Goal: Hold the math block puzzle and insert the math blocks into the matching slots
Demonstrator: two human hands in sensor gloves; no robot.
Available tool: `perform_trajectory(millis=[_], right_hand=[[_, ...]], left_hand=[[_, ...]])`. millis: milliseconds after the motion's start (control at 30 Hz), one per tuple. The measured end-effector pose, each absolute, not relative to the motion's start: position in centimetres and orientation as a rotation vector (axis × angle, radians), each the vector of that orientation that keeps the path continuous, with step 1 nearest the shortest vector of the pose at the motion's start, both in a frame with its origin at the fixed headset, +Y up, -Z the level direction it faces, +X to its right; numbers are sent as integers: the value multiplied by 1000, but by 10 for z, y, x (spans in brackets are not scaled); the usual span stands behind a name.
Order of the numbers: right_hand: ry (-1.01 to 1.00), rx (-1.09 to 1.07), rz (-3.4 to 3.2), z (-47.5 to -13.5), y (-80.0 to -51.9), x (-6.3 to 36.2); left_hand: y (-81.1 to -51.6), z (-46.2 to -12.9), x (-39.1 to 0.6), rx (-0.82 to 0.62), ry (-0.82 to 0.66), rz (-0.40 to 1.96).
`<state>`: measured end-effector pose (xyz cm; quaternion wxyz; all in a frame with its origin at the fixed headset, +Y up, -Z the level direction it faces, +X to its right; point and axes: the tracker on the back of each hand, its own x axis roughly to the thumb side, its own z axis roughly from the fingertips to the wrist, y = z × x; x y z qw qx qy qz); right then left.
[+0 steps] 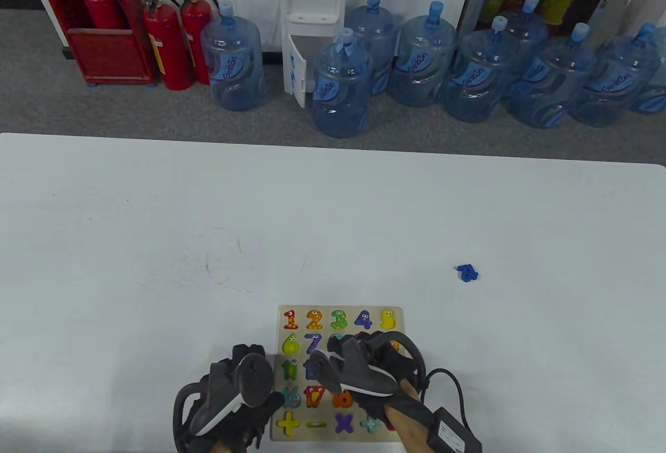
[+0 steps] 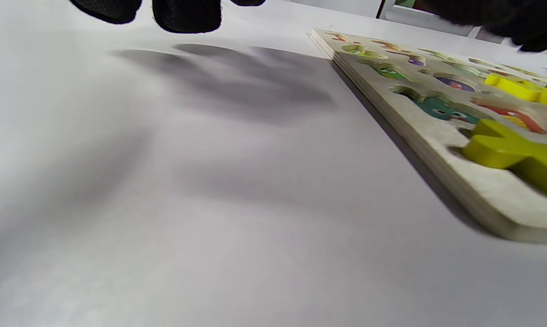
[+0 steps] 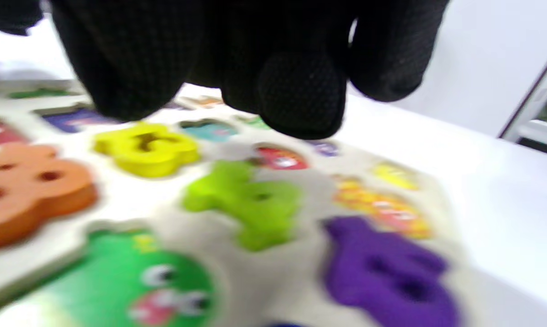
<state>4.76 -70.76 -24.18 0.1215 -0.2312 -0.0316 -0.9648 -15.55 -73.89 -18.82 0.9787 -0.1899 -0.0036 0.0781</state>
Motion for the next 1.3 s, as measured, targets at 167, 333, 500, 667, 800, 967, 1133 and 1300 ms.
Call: perform_trajectory(millis=[167, 333, 500, 667, 800, 967, 1133, 1300], right_hand=[[-42, -353, -2895, -268, -694, 109], [-134, 25, -2916, -304, -704, 168], [-289, 226, -2831, -332, -723, 194], [-389, 360, -2816, -366, -744, 220], [-446, 410, -2784, -389, -760, 235], [-487, 397, -2798, -404, -765, 237], [-366, 288, -2751, -391, -757, 226], [-322, 208, -2724, -364, -753, 210]], left_hand=[[-739, -188, -155, -385, -10, 154], [-738, -187, -156, -366, 3, 157], [-740, -187, -157, -374, 27, 138], [-742, -186, -160, -386, 57, 130], [-744, -189, -160, -404, 72, 124], [-744, -189, -160, -403, 74, 123], [-743, -188, -159, -395, 69, 119], [-742, -187, -159, -394, 65, 118]])
